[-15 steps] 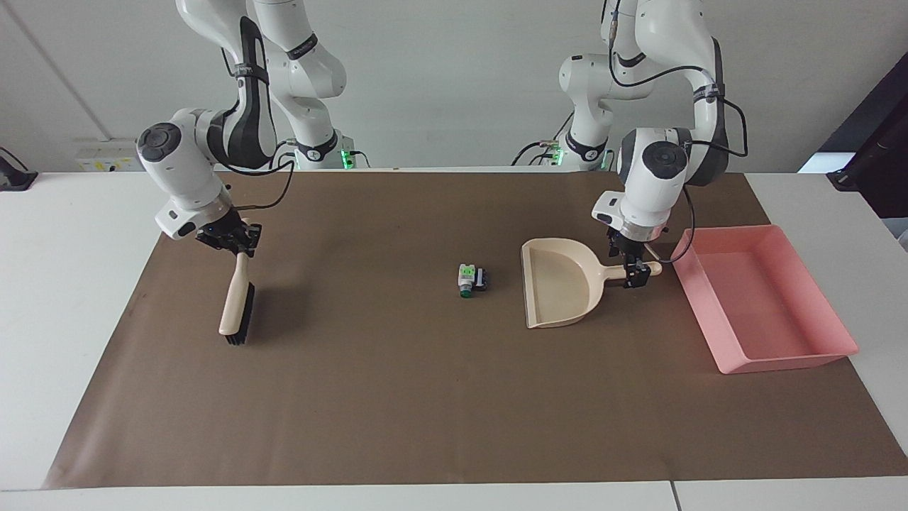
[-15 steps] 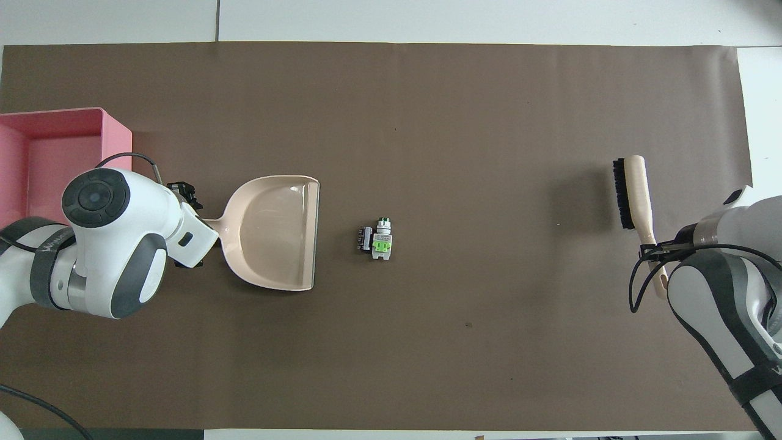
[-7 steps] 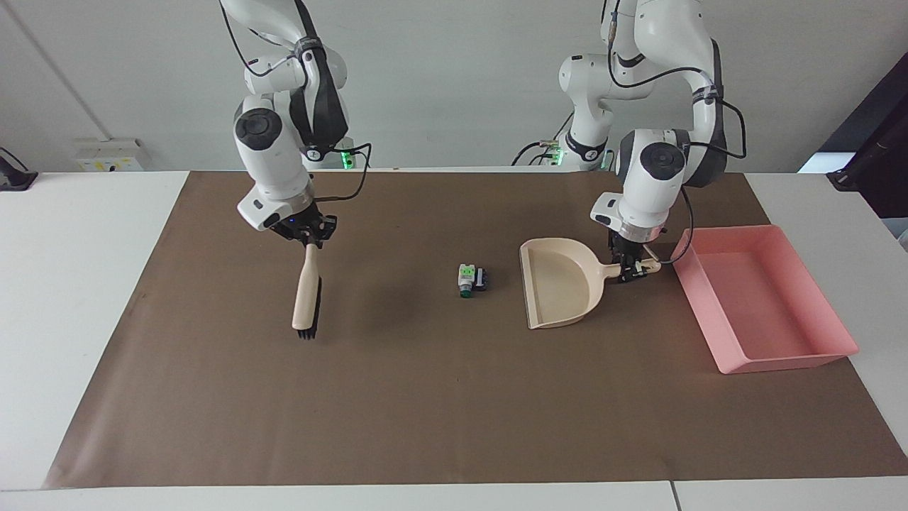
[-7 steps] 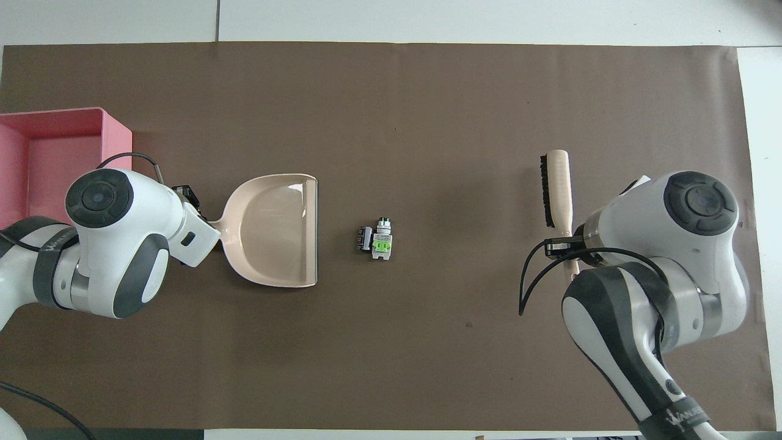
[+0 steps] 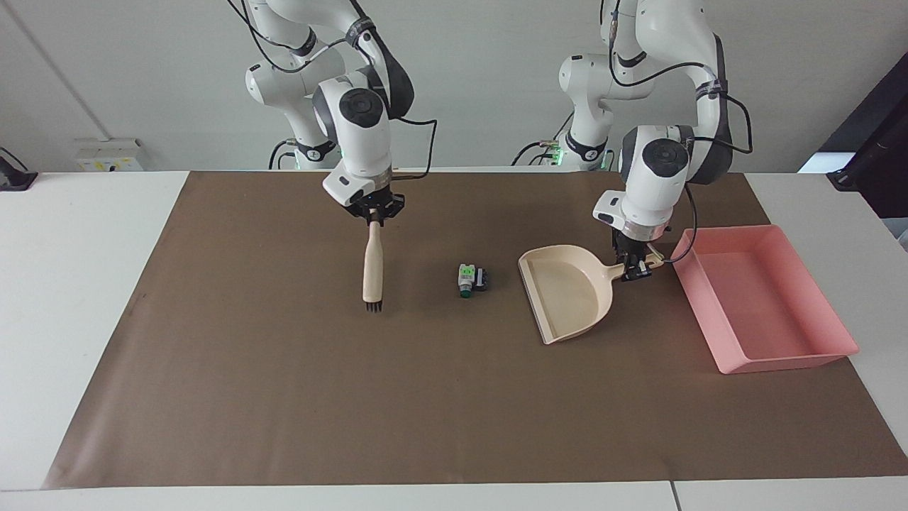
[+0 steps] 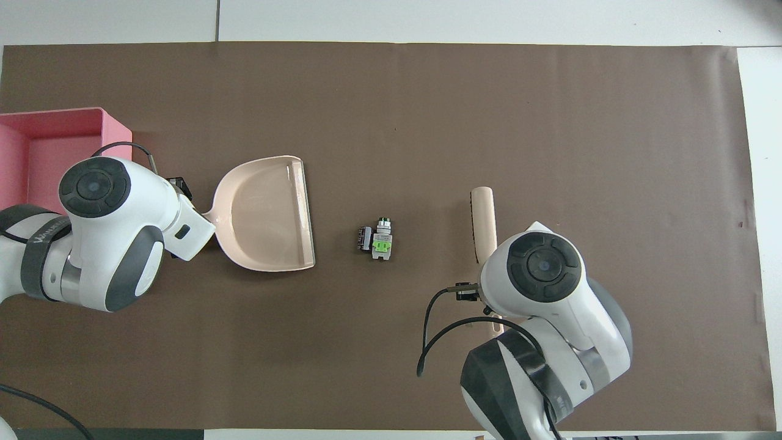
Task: Clean e-waste and dump in bin
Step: 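Lift the brush with the right gripper and carry it toward the component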
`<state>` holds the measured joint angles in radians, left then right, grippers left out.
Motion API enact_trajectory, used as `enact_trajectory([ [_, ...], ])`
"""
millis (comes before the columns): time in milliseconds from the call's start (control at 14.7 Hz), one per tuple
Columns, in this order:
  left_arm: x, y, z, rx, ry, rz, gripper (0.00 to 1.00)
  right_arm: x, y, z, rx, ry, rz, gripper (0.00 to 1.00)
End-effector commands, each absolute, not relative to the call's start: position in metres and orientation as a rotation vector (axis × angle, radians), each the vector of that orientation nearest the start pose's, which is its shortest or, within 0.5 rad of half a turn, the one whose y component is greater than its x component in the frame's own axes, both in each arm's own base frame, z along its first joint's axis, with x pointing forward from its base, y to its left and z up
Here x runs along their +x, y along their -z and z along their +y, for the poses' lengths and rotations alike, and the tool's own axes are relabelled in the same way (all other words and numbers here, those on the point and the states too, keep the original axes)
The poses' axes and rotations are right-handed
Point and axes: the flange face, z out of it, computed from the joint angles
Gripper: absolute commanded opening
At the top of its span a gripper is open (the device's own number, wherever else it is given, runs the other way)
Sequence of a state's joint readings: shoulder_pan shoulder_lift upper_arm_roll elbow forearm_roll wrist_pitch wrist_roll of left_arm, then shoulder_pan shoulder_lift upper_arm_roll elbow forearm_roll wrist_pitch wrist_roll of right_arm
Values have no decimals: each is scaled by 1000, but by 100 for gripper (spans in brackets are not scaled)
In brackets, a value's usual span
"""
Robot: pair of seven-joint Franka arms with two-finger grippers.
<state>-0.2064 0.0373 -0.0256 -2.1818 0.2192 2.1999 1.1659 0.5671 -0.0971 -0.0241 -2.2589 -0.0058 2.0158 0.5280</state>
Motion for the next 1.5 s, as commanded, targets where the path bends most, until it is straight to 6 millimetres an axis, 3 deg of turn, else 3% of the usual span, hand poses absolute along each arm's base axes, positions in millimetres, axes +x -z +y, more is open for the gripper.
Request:
enact_trajectory([
  [0, 529, -380, -120, -2098, -209, 2091, 0, 410, -383, 277, -3206, -158, -37, 0],
  [341, 515, -374, -168, -1966, -252, 2191, 0, 389, -386, 320, -3205, -129, -159, 0],
  [409, 514, -376, -174, -1946, -265, 2199, 0, 393, -391, 328, -3195, -113, -168, 0],
  [545, 517, -379, -178, -1945, -286, 2200, 0, 404, -393, 340, -3183, -106, -156, 0],
  [682, 519, -378, -180, -1947, -284, 2202, 0, 415, -380, 364, -3202, -125, -156, 0],
  [955, 520, -366, -194, -1932, -297, 2220, 0, 436, -354, 385, -3231, -146, -116, 0],
  [1159, 513, -361, -199, -1918, -285, 2232, 0, 435, -351, 391, -3226, -141, -102, 0],
  [1432, 506, -353, -195, -1914, -269, 2238, 0, 406, -343, 437, -3188, -172, -174, 0],
])
